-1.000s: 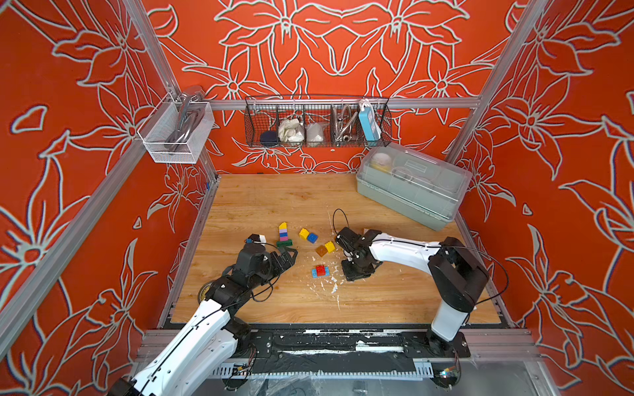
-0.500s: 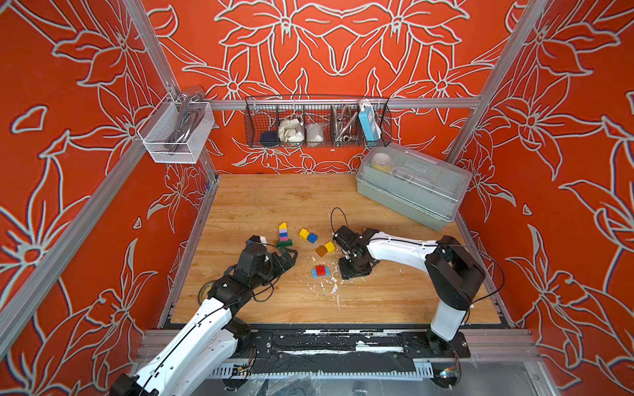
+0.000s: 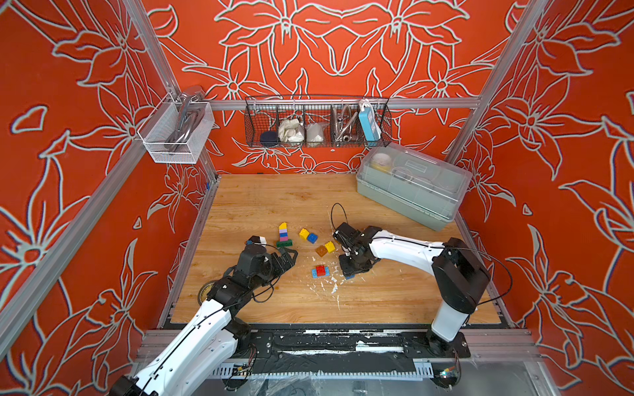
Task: Assemble the number 1 with lego
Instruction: Place the lego brick at the center of the board, then pick up the lego brick from the center of the board.
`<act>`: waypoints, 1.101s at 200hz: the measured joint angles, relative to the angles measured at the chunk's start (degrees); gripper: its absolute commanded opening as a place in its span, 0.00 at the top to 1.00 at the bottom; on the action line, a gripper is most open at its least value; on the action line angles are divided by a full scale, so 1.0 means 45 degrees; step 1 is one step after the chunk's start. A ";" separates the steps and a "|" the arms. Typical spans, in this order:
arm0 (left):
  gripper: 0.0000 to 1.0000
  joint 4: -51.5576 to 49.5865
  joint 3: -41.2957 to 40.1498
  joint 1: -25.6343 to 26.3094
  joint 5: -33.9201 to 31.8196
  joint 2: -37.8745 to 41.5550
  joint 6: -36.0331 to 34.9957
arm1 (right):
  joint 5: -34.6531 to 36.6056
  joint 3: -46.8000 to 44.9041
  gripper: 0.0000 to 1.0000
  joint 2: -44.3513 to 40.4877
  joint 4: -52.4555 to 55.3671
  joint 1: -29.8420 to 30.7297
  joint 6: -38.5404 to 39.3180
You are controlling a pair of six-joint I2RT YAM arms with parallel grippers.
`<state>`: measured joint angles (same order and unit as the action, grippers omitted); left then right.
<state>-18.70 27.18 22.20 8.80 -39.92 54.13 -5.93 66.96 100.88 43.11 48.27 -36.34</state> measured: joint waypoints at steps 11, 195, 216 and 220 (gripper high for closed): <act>0.01 0.0005 0.0000 0.0000 0.0015 -0.0010 0.0000 | 0.0000 0.0005 0.52 0.0010 0.0015 0.0049 0.0010; 0.01 0.0277 0.0000 0.0000 0.0117 -0.0291 0.0000 | 0.0413 0.0379 0.65 0.0763 0.0083 0.0267 0.0194; 0.01 0.0282 0.0000 0.0000 0.0117 -0.0296 -0.0005 | 0.0437 0.0398 0.69 0.0782 0.0087 0.0277 0.0170; 0.01 0.0282 0.0000 0.0000 0.0117 -0.0296 0.0000 | 0.0437 0.0403 0.68 0.0782 0.0092 0.0277 0.0170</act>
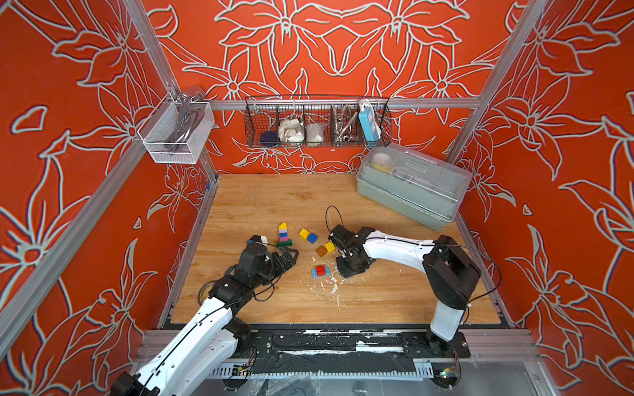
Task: Assemble the number 1 with lego
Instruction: Pick up the lego brick from the center of the board.
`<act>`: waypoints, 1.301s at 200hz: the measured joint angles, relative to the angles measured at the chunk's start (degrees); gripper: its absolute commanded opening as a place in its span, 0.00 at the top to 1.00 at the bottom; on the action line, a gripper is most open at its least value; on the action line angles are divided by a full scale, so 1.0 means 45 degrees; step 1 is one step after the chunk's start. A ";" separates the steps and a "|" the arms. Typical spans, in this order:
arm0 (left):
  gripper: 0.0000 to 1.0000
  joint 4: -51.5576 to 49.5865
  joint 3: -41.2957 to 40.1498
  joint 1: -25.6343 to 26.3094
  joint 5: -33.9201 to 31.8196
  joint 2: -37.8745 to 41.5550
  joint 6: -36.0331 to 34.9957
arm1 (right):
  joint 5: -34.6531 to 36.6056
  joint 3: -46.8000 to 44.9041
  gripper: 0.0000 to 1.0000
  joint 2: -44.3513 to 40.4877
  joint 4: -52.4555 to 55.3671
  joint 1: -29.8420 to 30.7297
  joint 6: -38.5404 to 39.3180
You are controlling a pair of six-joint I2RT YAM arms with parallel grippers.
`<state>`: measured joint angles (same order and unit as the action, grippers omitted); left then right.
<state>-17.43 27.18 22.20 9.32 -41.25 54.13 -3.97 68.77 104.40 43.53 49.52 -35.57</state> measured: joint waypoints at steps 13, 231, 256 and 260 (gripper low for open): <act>0.01 0.0000 0.0000 0.0000 0.0000 0.0000 0.0000 | 0.0015 0.0015 0.65 0.0024 0.0024 0.0000 -0.0005; 0.01 0.0058 -0.0194 -0.0112 0.0126 0.0219 0.0165 | 0.0282 0.1574 0.85 -0.0087 0.1263 0.0301 -0.1107; 0.01 0.0000 -0.0515 -0.0112 -0.0248 0.1190 0.0287 | 0.0374 0.3070 0.86 -0.0063 0.1729 0.0918 -0.1413; 0.01 -0.0005 -0.0597 -0.0112 -0.0296 0.1375 0.0316 | 0.0418 0.3279 0.86 -0.0044 0.1797 0.1015 -0.1457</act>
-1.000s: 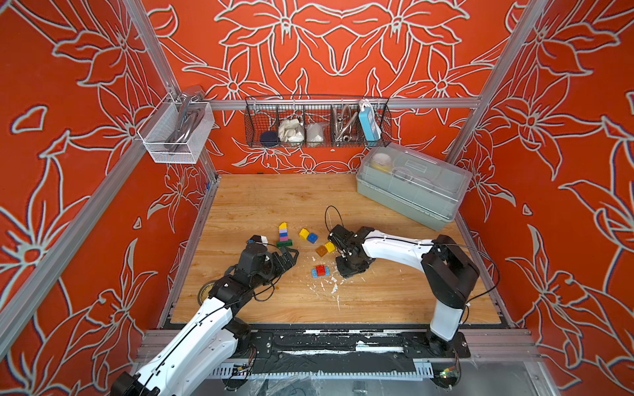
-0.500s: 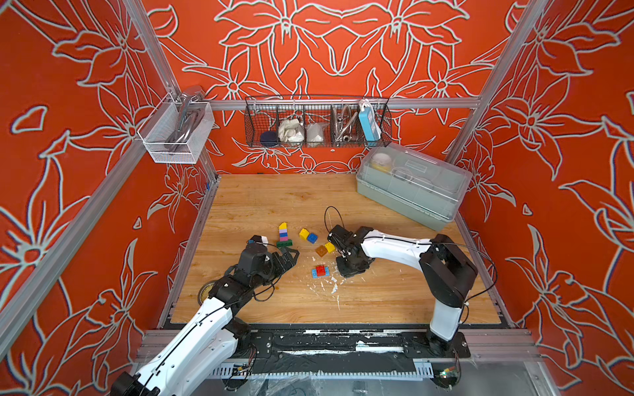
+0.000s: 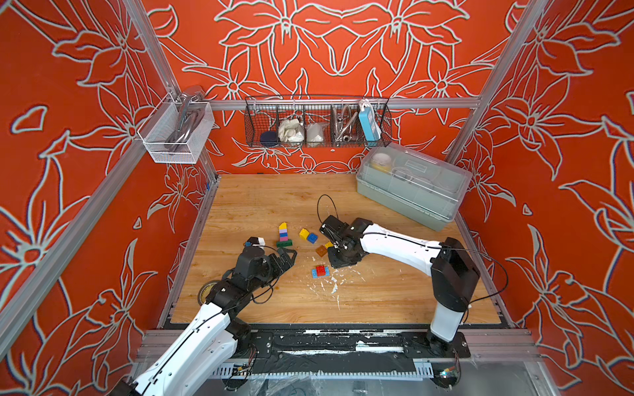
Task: Assemble the number 1 with lego
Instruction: Pick up the lego brick from the center of the board, then assemble the lego brick with the lego brick.
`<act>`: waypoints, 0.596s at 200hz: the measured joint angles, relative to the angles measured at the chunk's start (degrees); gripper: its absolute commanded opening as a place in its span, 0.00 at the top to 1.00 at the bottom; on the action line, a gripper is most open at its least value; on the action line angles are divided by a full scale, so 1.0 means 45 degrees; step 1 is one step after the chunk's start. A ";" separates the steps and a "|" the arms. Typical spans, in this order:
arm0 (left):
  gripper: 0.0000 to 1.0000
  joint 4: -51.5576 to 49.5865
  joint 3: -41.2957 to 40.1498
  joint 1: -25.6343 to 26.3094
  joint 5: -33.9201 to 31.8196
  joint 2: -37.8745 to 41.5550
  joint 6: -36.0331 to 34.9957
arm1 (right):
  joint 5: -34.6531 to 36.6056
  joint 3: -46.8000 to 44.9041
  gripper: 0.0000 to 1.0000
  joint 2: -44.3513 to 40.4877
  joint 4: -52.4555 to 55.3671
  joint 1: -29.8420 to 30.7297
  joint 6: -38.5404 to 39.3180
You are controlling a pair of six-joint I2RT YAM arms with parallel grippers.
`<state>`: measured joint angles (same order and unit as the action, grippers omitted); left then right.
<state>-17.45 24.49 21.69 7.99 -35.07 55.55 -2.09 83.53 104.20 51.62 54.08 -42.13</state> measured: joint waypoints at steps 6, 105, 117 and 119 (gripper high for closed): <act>0.01 -0.0024 -0.0146 0.0000 -0.0141 0.0355 0.0039 | 0.0073 0.0389 0.86 0.0073 0.0141 0.0185 -0.0087; 0.01 -0.0695 -0.0680 -0.0185 -0.0899 0.2137 0.0437 | 0.0457 0.3589 0.87 0.2909 0.2108 0.1409 -0.0787; 0.01 -0.0690 -0.0680 -0.0233 -0.0899 0.2152 0.0437 | 0.0452 0.3585 0.87 0.2973 0.2152 0.1409 -0.0855; 0.01 -0.0695 -0.0680 -0.0243 -0.0899 0.2152 0.0437 | 0.0452 0.3585 0.87 0.2977 0.2152 0.1409 -0.0865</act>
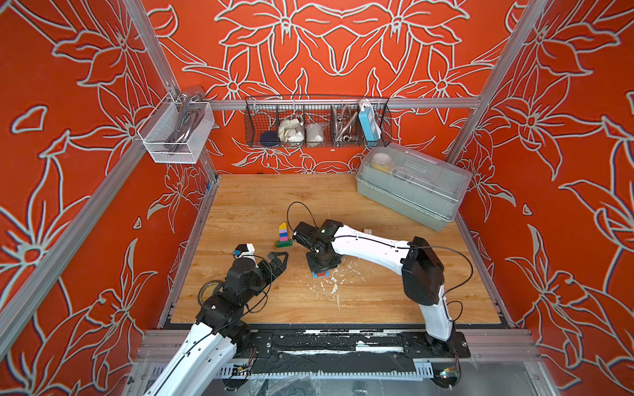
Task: Assemble the number 1 with lego
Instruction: Assemble the lego brick with the lego brick.
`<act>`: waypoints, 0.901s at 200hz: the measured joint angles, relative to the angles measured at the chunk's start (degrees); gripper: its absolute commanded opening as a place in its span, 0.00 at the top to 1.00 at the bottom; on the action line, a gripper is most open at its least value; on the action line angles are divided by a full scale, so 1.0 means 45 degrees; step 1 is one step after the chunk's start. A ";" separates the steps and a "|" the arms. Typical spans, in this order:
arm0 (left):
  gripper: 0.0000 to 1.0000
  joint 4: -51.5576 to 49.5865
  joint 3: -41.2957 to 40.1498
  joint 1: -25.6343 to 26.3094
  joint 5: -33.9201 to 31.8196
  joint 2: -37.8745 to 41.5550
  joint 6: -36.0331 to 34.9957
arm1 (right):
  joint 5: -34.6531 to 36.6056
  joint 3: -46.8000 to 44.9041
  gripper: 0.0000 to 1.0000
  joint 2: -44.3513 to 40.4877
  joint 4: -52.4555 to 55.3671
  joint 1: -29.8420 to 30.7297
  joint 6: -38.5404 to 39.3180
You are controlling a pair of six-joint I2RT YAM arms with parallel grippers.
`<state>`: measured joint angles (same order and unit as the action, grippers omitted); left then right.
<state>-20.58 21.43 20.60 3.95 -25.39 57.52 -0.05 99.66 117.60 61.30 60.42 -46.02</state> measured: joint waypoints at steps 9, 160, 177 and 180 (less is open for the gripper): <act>0.01 0.0005 0.0000 -0.0010 0.0010 0.0024 0.0000 | -0.0005 0.0000 0.87 0.0024 -0.0010 0.0000 -0.0034; 0.01 0.0029 -0.0005 -0.0335 0.0495 -0.0126 0.0097 | -0.0034 0.0010 0.88 0.0617 -0.0112 -0.0044 -0.0233; 0.01 0.0034 -0.0010 -0.0340 0.0529 -0.0136 0.0097 | -0.0053 0.0005 0.88 0.0617 -0.0189 -0.0078 -0.0233; 0.01 0.0039 -0.0010 -0.0340 0.0529 -0.0141 0.0097 | -0.0058 0.0005 0.88 0.0617 -0.0219 -0.0087 -0.0233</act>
<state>-20.40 21.39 19.07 6.33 -26.02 57.95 -0.32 99.68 120.38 60.31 60.03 -47.07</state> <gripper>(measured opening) 0.986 0.358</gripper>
